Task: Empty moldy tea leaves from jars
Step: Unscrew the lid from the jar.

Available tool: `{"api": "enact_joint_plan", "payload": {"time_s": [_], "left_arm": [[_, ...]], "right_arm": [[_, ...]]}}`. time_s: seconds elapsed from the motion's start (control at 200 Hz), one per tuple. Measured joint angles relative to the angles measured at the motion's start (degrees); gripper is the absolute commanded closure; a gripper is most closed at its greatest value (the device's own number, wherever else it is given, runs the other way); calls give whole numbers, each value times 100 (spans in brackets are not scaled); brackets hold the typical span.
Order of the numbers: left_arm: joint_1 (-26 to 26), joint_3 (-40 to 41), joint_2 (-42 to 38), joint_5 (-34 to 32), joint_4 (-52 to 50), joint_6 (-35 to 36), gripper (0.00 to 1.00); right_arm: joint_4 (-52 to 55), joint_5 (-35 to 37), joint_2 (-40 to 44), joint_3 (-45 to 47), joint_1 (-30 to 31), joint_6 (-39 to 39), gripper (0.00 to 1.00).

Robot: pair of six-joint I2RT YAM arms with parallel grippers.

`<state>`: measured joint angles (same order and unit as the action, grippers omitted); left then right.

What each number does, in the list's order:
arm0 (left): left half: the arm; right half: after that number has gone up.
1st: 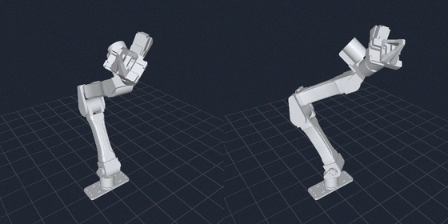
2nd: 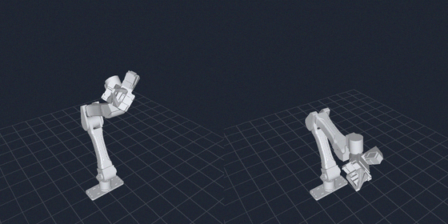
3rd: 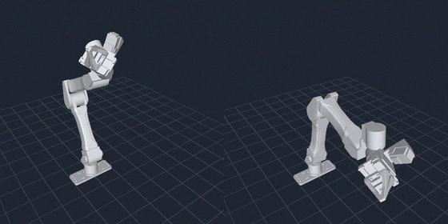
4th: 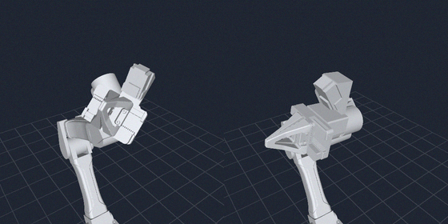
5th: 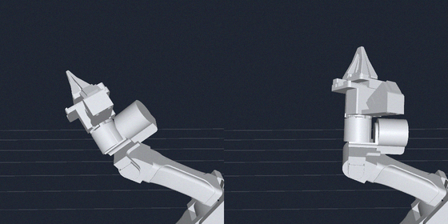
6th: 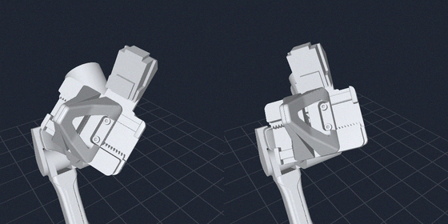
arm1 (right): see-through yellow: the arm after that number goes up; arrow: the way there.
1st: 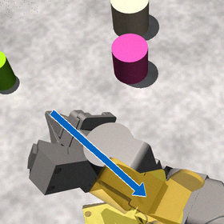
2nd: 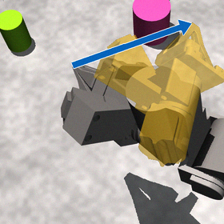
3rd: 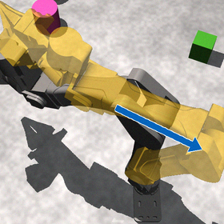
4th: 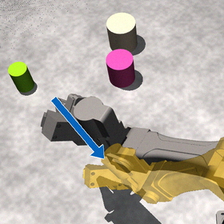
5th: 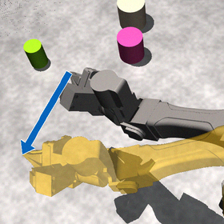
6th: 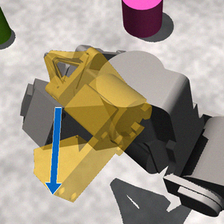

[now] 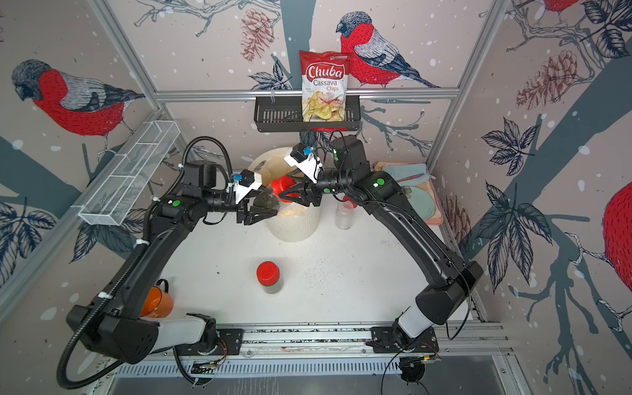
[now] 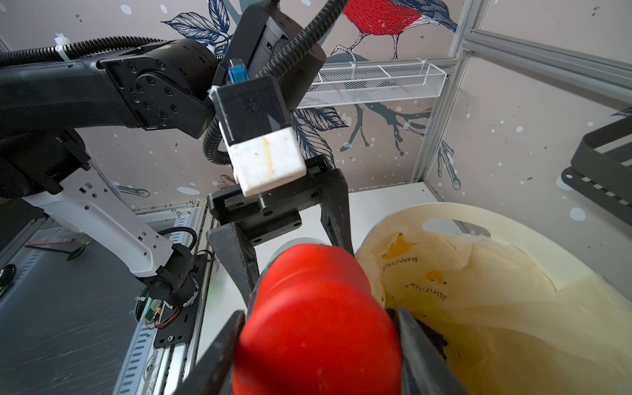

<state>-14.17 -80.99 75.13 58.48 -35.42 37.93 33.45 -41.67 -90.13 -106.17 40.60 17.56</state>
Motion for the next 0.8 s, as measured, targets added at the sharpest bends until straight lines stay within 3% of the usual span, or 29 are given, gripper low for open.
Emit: {"api": "enact_joint_plan", "payload": {"time_s": [0.29,0.54,0.8], "left_arm": [[0,-4,26,-7,-2,4,38],[-9,-15,44,48,-50,136,38],[-13,-105,140,140,-101,190,38]], "right_arm": [[133,-24,-94,-129,-35,708,65],[415,-199,-98,-205,-52,2044,61],[1172,-284,-455,-920,-85,3032,57]]}}
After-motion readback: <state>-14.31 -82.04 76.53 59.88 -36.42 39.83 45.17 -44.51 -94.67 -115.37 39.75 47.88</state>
